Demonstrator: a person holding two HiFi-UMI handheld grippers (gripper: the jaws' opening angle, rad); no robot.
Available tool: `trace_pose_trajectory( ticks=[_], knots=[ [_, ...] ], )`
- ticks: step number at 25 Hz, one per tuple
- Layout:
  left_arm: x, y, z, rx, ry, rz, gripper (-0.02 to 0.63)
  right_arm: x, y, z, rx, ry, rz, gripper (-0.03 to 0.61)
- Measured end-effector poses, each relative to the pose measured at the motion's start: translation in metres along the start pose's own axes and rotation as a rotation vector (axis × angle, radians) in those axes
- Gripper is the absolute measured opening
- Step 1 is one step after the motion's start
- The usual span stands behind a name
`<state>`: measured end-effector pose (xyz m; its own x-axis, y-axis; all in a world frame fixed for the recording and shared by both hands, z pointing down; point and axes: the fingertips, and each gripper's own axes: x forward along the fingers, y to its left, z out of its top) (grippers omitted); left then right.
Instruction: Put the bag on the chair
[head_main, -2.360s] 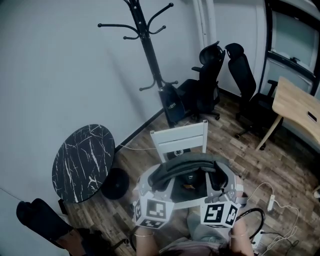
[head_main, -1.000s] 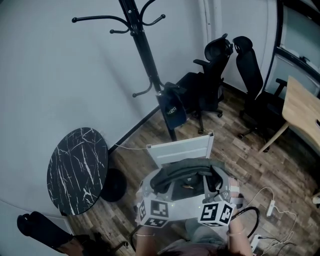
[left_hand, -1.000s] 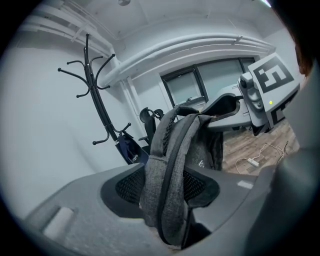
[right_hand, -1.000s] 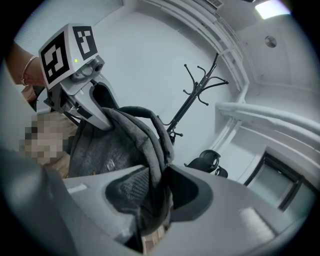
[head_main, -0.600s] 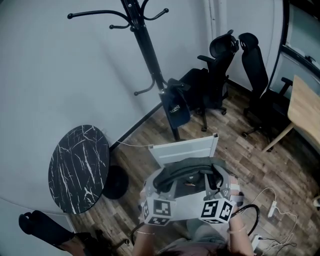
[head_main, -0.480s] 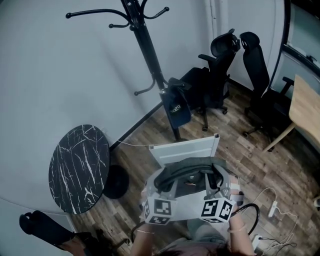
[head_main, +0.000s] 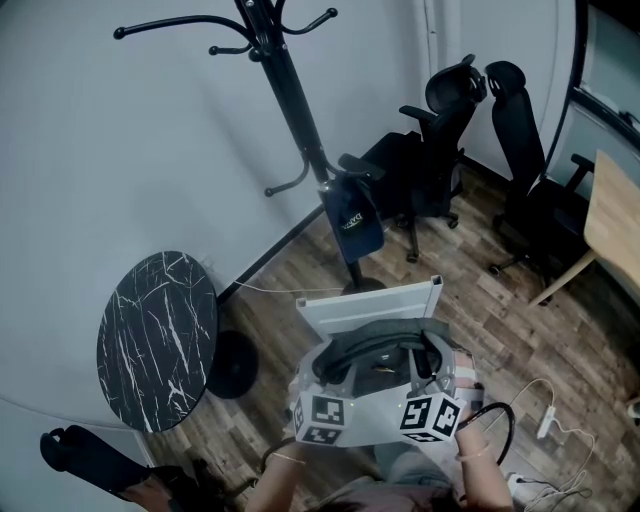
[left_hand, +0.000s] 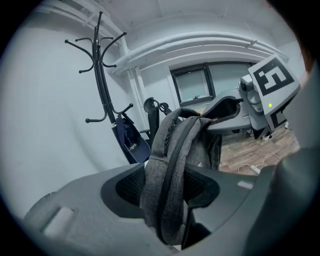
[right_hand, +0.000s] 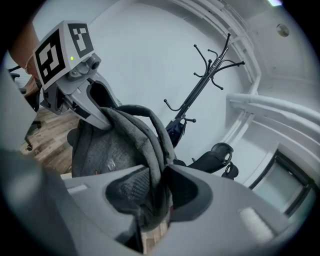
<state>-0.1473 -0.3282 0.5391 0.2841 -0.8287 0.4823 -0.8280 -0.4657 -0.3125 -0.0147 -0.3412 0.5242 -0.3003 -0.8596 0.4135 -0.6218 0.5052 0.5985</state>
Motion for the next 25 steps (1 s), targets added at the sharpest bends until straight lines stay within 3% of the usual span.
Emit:
trace_pose_trajectory(
  ticks=[25],
  knots=[
    [0.078, 0.012, -0.053, -0.032, 0.13, -0.067, 0.198, 0.079, 0.033, -0.042, -0.028, 0.064, 0.109, 0.11]
  ],
)
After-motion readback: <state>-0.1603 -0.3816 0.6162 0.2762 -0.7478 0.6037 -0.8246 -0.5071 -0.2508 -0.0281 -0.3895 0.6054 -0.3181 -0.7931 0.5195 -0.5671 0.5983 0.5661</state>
